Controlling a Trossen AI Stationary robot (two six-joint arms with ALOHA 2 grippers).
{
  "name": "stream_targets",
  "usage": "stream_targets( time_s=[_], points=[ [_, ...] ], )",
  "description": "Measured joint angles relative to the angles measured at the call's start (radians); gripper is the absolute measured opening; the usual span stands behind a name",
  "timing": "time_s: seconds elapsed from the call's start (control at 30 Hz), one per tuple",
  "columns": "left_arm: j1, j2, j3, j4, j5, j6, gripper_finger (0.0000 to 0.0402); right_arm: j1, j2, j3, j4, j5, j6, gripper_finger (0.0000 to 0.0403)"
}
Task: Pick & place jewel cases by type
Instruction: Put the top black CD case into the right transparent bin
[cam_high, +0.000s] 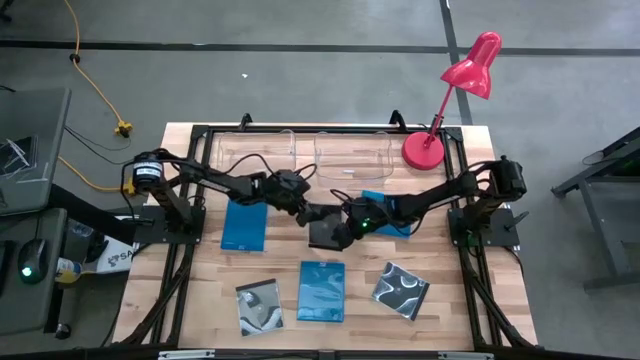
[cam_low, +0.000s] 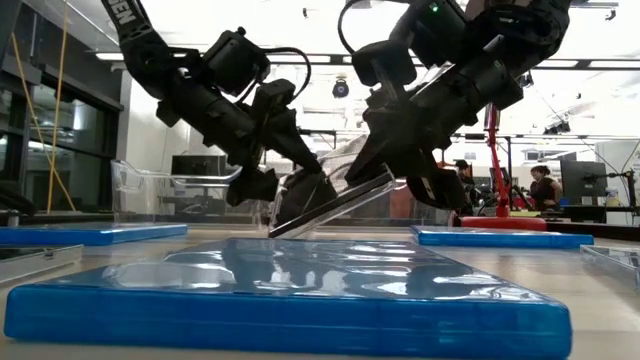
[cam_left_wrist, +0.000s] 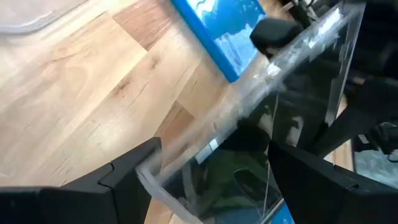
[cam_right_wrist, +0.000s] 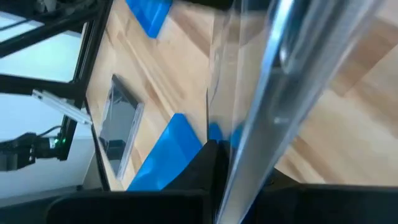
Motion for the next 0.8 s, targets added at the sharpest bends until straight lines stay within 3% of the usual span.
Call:
stream_targets(
  time_s=[0.4,0.6,0.8],
  points=[
    [0.024,-0.003,0.002,0.103,0.046,0.007,0.0292,0.032,-0.103,-0.002,-0.035,0.013,0.011,0.0016],
    [0.025,-0.001,0.001,0.261,0.057,-0.002,0.0292,0.047,-0.14,-0.002,-0.095,0.011,-0.005,0.0016],
    [0.055,-0.006,0.064,0.373,0.143,-0.002,0.0292,0.067,-0.136,0.002,-0.111,0.036,-0.011,0.0016]
  ],
)
